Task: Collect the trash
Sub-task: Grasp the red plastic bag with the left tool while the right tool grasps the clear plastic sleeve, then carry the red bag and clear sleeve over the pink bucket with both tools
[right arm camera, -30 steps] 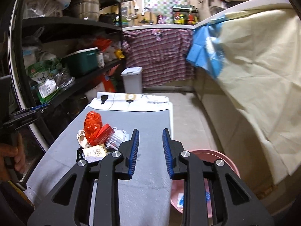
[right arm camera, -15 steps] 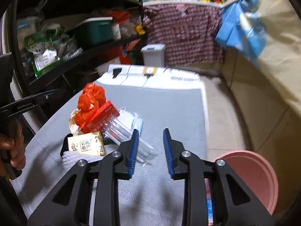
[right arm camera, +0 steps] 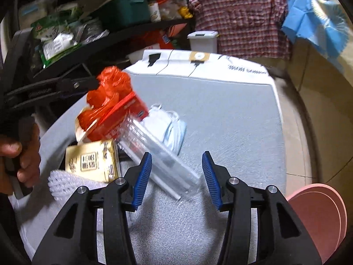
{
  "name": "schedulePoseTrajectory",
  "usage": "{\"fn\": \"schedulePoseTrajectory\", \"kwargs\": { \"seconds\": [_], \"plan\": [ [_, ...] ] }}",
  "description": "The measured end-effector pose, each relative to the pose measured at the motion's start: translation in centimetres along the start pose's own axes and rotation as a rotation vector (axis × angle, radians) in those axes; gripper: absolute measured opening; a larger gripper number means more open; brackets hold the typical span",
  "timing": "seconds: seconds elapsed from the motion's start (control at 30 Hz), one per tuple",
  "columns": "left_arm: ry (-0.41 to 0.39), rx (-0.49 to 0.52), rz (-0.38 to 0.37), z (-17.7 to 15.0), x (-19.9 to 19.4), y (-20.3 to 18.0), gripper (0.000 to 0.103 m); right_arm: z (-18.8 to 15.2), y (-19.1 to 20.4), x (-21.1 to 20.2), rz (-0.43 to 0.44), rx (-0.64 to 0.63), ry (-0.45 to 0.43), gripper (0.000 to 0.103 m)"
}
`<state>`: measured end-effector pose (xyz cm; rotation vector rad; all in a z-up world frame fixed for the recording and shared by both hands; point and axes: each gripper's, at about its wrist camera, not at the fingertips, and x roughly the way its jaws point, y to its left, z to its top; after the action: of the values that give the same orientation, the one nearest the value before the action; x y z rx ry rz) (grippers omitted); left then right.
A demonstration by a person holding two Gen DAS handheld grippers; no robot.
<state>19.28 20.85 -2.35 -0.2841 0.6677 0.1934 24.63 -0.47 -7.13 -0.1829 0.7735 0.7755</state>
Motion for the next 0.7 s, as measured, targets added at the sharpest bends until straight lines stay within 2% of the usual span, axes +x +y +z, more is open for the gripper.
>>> {"fn": "schedulePoseTrajectory", "kwargs": {
  "seconds": [0.07, 0.13, 0.17, 0.23, 0.4, 0.43, 0.47, 0.7],
  "plan": [
    [0.018, 0.002, 0.009, -0.1, 0.4, 0.1, 0.057, 0.0, 0.2, 0.1, 0.006, -0.008, 0.004, 0.048],
    [0.034, -0.004, 0.017, -0.5, 0.7, 0.4, 0.054, 0.0, 0.2, 0.2, 0.002, -0.006, 0.014, 0.044],
    [0.054, -0.001, 0.022, -0.8, 0.9, 0.5, 0.045, 0.0, 0.2, 0.3, 0.000, -0.005, 0.020, 0.041],
    [0.082, 0.005, 0.037, -1.2, 1.3, 0.5, 0.039, 0.0, 0.2, 0.5, 0.005, -0.006, 0.032, 0.029],
    [0.068, 0.010, 0.044, -1.2, 0.6, 1.0, 0.029, 0.0, 0.6, 0.0, 0.007, -0.023, 0.034, 0.008],
    [0.065, 0.014, 0.044, -1.1, 0.5, 1.0, 0.023, 0.0, 0.6, -0.1, 0.008, -0.024, 0.033, 0.005],
    [0.063, 0.017, 0.046, -1.1, 0.4, 0.9, 0.018, 0.0, 0.7, -0.3, 0.009, -0.023, 0.029, 0.003],
    [0.031, 0.066, 0.072, -1.0, -0.8, 0.5, 0.017, 0.1, 0.7, -2.1, 0.006, 0.008, -0.002, 0.001]
  ]
}}
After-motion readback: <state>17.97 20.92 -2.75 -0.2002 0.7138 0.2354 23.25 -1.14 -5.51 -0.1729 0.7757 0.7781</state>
